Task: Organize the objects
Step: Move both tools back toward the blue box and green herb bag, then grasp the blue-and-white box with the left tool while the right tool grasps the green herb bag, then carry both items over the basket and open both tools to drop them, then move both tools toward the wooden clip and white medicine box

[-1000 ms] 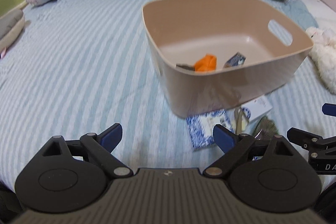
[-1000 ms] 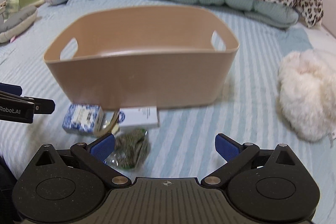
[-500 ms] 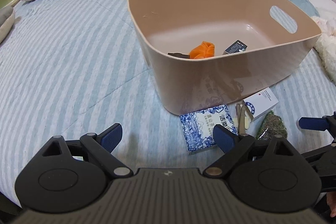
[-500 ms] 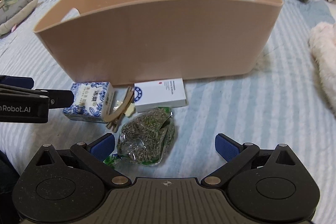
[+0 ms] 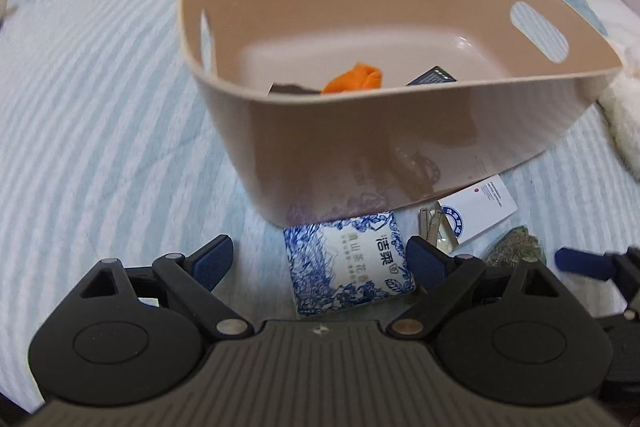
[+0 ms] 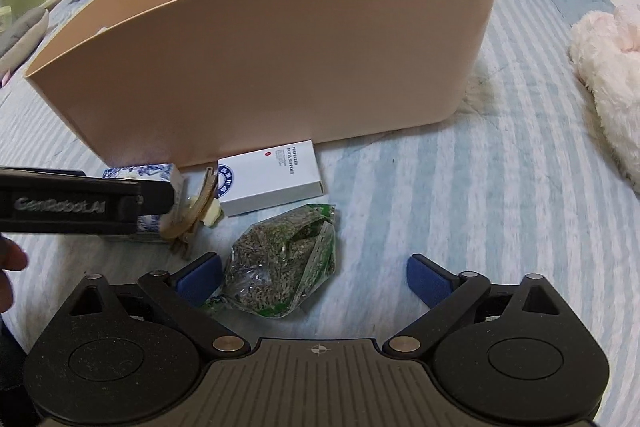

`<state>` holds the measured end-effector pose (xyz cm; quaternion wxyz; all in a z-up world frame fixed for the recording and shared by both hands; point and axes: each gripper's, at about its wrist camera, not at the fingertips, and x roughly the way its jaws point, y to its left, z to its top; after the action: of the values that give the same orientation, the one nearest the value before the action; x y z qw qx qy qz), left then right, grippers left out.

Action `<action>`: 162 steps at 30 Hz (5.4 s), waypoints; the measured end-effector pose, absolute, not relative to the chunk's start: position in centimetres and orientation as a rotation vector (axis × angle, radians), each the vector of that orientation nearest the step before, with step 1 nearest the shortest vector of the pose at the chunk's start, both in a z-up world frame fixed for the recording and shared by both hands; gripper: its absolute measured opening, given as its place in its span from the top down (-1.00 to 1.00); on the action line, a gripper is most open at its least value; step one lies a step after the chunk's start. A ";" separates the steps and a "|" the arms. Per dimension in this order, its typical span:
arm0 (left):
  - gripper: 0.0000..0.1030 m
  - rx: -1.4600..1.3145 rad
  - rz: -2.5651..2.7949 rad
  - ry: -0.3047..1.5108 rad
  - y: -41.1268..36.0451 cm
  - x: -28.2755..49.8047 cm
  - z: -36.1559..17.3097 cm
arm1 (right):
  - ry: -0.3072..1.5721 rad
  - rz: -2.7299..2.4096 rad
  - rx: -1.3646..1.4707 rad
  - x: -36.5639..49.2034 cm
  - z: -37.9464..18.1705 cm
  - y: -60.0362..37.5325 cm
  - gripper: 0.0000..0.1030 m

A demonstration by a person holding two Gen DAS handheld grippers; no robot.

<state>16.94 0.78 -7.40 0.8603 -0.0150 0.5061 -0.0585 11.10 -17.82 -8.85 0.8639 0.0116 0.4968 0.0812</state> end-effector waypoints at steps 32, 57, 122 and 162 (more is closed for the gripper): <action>-0.27 -0.083 -0.106 0.942 4.1 12.4 -3.0 | 0.867 0.195 0.109 9.6 -3.4 -20.1 0.06; -0.27 -0.053 -0.067 0.653 2.2 15.7 6.9 | 0.579 0.214 0.130 15.4 6.5 -21.3 0.05; -0.63 0.201 -0.147 1.037 -1.8 12.3 -6.0 | 0.944 0.125 0.001 10.7 -3.1 -20.5 -0.90; 0.62 0.164 -0.318 0.977 -4.6 13.1 -8.4 | 0.993 0.057 0.040 12.1 -5.8 -21.4 -0.90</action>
<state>13.14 -4.58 -8.39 0.8677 0.0784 0.4669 -0.1519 12.15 -21.44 -5.81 0.8786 0.0191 0.4764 0.0271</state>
